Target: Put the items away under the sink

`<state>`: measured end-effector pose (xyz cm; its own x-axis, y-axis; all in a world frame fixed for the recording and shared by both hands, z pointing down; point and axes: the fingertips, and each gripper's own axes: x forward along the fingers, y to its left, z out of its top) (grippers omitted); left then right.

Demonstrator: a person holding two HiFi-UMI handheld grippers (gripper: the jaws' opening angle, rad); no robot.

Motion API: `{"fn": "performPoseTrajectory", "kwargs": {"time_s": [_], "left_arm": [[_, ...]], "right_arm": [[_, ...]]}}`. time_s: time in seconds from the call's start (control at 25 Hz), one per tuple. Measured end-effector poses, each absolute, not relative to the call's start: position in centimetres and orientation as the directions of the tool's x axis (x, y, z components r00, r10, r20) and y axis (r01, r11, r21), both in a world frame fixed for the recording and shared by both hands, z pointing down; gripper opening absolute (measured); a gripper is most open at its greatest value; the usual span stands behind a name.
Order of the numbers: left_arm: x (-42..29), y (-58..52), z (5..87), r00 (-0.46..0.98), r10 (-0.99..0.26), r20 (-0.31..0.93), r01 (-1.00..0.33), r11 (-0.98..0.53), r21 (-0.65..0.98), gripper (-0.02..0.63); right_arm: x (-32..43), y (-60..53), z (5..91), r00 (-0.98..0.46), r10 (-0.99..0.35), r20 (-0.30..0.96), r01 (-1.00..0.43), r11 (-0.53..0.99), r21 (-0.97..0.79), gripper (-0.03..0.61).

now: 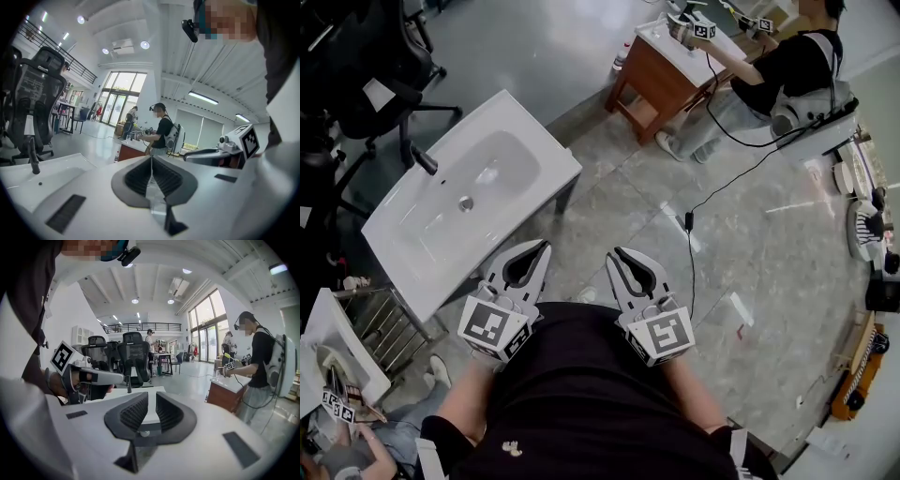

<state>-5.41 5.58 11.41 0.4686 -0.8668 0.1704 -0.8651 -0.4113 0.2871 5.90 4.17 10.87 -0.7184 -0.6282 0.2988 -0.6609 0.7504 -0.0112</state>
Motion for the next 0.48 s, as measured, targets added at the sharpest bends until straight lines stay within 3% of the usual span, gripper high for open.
{"fn": "performPoseTrajectory", "kwargs": {"time_s": [0.48], "left_arm": [[-5.0,6.1,11.4,0.449,-0.871,0.199,-0.881,-0.396,0.259,0.024]], "right_arm": [[7.4,4.2,10.9,-0.696,-0.658,0.288,-0.694,0.719,-0.033,0.067]]}}
